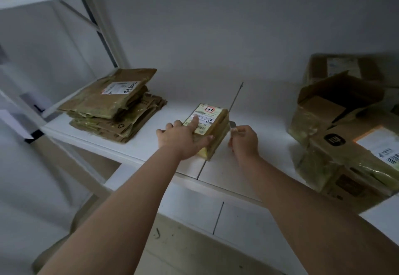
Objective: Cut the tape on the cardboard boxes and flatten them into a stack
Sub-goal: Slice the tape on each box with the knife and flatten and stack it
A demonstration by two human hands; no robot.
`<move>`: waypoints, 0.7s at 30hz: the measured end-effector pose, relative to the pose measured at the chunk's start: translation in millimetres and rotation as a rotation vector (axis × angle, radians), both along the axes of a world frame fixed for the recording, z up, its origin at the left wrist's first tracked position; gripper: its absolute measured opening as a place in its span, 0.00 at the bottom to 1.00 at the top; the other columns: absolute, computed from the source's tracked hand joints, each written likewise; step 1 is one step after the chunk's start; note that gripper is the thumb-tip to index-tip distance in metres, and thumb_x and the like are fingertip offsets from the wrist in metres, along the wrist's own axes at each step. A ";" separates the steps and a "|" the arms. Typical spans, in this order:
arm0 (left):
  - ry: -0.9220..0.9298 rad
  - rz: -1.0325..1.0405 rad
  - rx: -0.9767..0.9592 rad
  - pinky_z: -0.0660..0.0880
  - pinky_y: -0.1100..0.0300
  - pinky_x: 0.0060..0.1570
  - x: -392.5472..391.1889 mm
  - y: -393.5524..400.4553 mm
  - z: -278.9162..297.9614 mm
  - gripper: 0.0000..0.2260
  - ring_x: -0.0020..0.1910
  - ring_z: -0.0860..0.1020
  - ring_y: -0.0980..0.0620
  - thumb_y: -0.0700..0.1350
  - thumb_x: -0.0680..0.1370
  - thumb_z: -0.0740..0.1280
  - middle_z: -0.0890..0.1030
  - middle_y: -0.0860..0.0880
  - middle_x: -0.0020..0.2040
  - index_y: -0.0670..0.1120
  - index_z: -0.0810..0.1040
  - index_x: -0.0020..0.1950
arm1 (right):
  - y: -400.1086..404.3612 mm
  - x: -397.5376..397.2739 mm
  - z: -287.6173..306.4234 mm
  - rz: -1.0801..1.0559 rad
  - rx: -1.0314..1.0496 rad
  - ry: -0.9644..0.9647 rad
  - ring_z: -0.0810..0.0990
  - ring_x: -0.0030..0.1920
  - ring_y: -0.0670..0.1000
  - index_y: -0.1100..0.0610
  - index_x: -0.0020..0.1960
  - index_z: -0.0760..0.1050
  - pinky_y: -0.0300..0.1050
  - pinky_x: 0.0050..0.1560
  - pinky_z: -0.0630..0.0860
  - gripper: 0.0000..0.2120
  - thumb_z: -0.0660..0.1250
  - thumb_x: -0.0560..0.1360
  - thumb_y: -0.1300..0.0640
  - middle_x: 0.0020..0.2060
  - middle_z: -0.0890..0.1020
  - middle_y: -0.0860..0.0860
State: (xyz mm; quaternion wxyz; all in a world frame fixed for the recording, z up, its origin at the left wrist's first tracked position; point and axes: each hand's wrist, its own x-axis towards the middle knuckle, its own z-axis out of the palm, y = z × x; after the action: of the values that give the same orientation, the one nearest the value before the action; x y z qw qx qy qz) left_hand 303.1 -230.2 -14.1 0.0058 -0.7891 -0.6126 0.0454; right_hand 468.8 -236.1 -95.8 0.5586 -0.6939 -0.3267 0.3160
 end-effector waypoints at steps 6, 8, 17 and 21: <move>0.026 0.038 -0.032 0.62 0.40 0.64 1.7 -13.1 -2.0 0.37 0.69 0.65 0.39 0.75 0.72 0.43 0.67 0.43 0.72 0.60 0.44 0.78 | 8.5 4.1 3.6 0.027 -0.002 0.007 0.78 0.34 0.54 0.54 0.44 0.76 0.50 0.41 0.77 0.04 0.64 0.76 0.56 0.30 0.79 0.52; 0.038 0.052 -0.032 0.61 0.40 0.65 3.9 -13.2 -2.8 0.37 0.70 0.65 0.38 0.74 0.72 0.41 0.65 0.43 0.73 0.60 0.43 0.78 | 6.7 6.3 2.4 0.036 0.002 0.001 0.76 0.32 0.53 0.56 0.44 0.77 0.47 0.39 0.75 0.04 0.65 0.76 0.57 0.29 0.78 0.52; 0.056 0.050 -0.031 0.60 0.40 0.65 6.5 -11.9 -2.5 0.37 0.70 0.64 0.38 0.74 0.73 0.40 0.65 0.43 0.74 0.59 0.42 0.78 | -28.8 0.4 9.9 0.247 0.000 -0.027 0.73 0.29 0.50 0.60 0.46 0.77 0.41 0.34 0.69 0.06 0.64 0.77 0.58 0.29 0.77 0.53; 0.046 0.052 -0.046 0.60 0.40 0.66 5.2 -9.5 -1.4 0.37 0.70 0.65 0.38 0.74 0.72 0.40 0.67 0.43 0.73 0.60 0.42 0.78 | -49.6 -1.2 17.5 0.317 -0.001 -0.002 0.70 0.24 0.46 0.61 0.45 0.77 0.38 0.28 0.66 0.05 0.65 0.77 0.60 0.25 0.74 0.53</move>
State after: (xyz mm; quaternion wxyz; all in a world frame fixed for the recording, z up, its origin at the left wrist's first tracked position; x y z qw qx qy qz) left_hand 308.3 -239.7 -15.6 0.0004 -0.7717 -0.6313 0.0776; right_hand 467.6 -285.8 -78.3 0.5009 -0.6342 -0.4326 0.3998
